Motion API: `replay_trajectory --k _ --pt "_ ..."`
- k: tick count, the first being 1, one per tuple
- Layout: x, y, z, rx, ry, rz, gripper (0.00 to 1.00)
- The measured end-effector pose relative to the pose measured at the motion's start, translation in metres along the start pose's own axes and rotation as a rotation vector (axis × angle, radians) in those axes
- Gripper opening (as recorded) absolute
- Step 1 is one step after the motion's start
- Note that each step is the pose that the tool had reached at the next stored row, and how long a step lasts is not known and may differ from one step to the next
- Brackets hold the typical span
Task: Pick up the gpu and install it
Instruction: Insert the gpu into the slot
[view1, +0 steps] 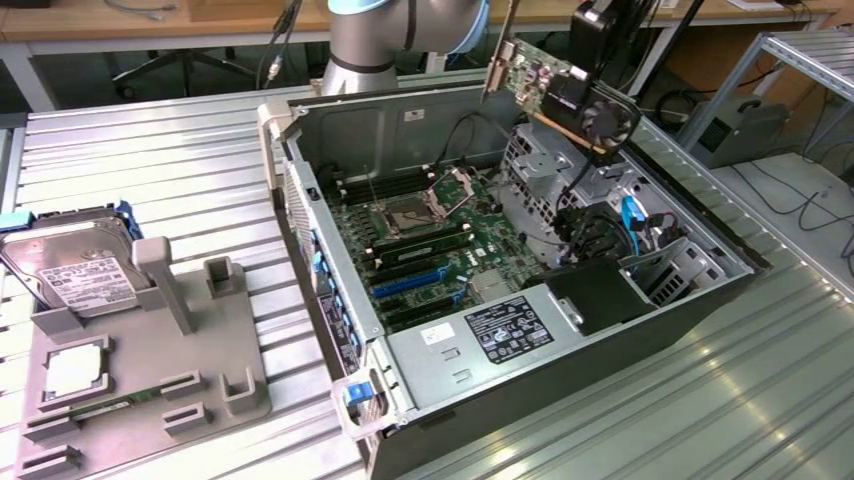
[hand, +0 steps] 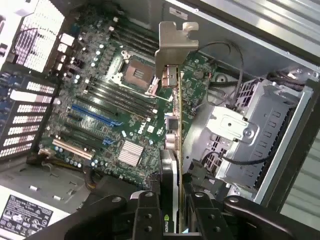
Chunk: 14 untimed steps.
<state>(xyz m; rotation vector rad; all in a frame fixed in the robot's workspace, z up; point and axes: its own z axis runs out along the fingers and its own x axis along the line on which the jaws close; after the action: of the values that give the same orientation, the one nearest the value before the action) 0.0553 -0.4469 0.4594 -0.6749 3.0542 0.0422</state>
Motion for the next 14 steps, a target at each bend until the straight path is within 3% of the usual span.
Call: replay_trajectory --k 3,9,14 --pt "0.0 0.0 0.0001 0.0022 0.0031 -0.064 0.27" --pt "-0.0001 0.0001 0.0006 0.0003 0.0057 -0.179 0.27" --pt "-0.0001 0.0001 0.0008 -0.0009 0.0112 -0.371 0.27"
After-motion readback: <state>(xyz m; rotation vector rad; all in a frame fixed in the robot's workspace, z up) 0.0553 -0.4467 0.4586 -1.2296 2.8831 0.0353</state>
